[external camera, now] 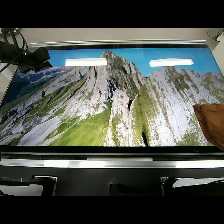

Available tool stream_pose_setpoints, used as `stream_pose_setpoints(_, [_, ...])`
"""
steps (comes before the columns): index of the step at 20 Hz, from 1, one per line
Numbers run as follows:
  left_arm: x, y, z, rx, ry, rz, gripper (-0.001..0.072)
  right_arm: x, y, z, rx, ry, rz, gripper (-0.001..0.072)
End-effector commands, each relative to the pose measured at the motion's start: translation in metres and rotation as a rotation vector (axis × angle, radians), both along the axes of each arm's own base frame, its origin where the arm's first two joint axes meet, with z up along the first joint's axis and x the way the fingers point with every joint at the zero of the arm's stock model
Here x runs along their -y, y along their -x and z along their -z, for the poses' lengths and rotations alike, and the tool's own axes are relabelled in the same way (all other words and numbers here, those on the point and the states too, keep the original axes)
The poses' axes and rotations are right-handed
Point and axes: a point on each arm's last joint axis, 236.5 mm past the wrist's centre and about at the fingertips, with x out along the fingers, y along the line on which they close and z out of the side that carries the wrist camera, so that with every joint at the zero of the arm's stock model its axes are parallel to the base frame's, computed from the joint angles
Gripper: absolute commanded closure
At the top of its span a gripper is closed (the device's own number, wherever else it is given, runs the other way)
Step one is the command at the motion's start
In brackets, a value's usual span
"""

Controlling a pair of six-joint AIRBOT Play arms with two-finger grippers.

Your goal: Fold the clothes and pants, and hang the long-sleeved shirts on hangers.

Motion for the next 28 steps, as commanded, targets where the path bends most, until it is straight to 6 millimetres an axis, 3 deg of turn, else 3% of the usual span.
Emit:
stream_pose_setpoints(1, [0.000, 0.000, 0.000, 0.000, 0.000, 0.000, 0.0689, 0.003, 0.022, -0.011, -0.090, 0.025, 0.001, 0.0387])
stream_pose_setpoints(3, [0.000, 0.000, 0.000, -0.001, -0.001, 0.000, 0.0689, 0.017, 0.042, -0.031, -0.167, 0.106, -0.004, 0.0387])
stream_pose_setpoints(5, [0.000, 0.000, 0.000, -0.001, -0.001, 0.000, 0.0689, 0.033, 0.037, -0.048, -0.116, 0.207, -0.027, 0.0389])
stream_pose_setpoints(7, [-0.001, 0.000, 0.000, 0.003, -0.007, 0.006, 0.0689, 0.040, -0.006, -0.058, 0.110, 0.266, -0.095, 0.0438])
stream_pose_setpoints(8, [-0.002, -0.001, 0.000, 0.010, -0.018, 0.020, 0.0689, 0.036, -0.041, -0.066, 0.277, 0.270, -0.147, 0.0544])
stream_pose_setpoints(10, [-0.006, -0.003, -0.001, 0.030, -0.039, 0.039, 0.0689, 0.013, -0.114, -0.087, 0.577, 0.243, -0.291, 0.0604])
stream_pose_setpoints(12, [-0.013, -0.009, -0.005, 0.077, -0.095, 0.083, 0.0690, -0.036, -0.176, -0.107, 0.752, 0.189, -0.514, 0.0680])
stream_pose_setpoints(14, [-0.017, -0.013, -0.011, 0.141, -0.162, 0.154, 0.0690, -0.107, -0.226, -0.123, 0.858, 0.119, -0.764, 0.0680])
stream_pose_setpoints(18, [-0.034, -0.022, -0.024, 0.208, -0.201, 0.143, 0.0690, -0.254, -0.290, -0.158, 1.000, 0.079, -1.116, 0.0682])
stream_pose_setpoints(21, [-0.039, -0.021, -0.027, 0.213, -0.203, 0.134, 0.0690, -0.342, -0.304, -0.169, 1.063, 0.037, -1.275, 0.0682])
stream_pose_setpoints(23, [-0.038, -0.021, -0.028, 0.216, -0.204, 0.135, 0.0690, -0.388, -0.303, -0.171, 1.084, 0.003, -1.360, 0.0682])
stream_pose_setpoints(25, [-0.038, -0.021, -0.028, 0.215, -0.203, 0.135, 0.0690, -0.415, -0.304, -0.174, 1.108, -0.011, -1.397, 0.0682])
stream_pose_setpoints(28, [-0.039, -0.021, -0.027, 0.213, -0.204, 0.135, 0.0689, -0.425, -0.308, -0.180, 1.151, -0.018, -1.361, 0.0679])
